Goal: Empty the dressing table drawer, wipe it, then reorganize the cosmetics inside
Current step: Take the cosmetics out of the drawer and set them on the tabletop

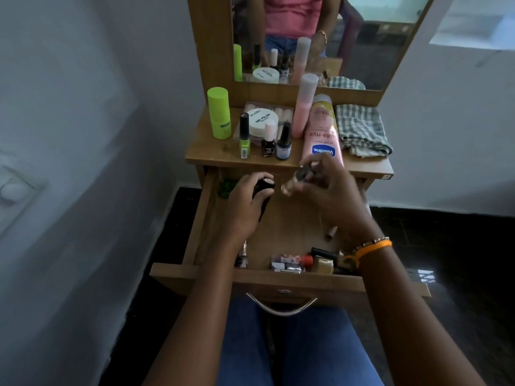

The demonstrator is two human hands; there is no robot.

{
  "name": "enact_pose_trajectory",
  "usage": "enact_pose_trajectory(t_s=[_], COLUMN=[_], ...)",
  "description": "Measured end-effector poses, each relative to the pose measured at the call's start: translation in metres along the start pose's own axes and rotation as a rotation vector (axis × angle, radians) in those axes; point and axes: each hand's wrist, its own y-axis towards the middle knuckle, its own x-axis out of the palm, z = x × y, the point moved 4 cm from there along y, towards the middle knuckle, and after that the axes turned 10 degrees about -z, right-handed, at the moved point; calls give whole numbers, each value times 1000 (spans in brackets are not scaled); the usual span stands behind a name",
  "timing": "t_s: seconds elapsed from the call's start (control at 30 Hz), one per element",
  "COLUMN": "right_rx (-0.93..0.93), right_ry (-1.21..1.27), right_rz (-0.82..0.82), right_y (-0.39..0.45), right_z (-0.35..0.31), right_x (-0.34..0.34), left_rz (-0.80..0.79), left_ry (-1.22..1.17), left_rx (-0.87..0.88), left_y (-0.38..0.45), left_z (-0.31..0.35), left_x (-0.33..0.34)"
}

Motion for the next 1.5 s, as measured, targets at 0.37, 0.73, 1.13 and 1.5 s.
enact_pose_trajectory(t_s=[0.37,0.73,1.13,1.5], right_rx=[-34,-248,-284,-484], right_ry=[-495,-513,-614,-1020], right_rz=[153,197,-409,-128], right_y=[76,33,52,108], right_z=[-26,-54,-90,-122], right_x=[-20,-1,56,75], left_rz=[19,252,476,609], left_ry=[-138,-481,-799,-502], left_rx=[46,68,44,-135], left_y=[-3,-4,-4,-8], left_z=[5,0,-22,-31], left_x=[-3,-17,-34,-33])
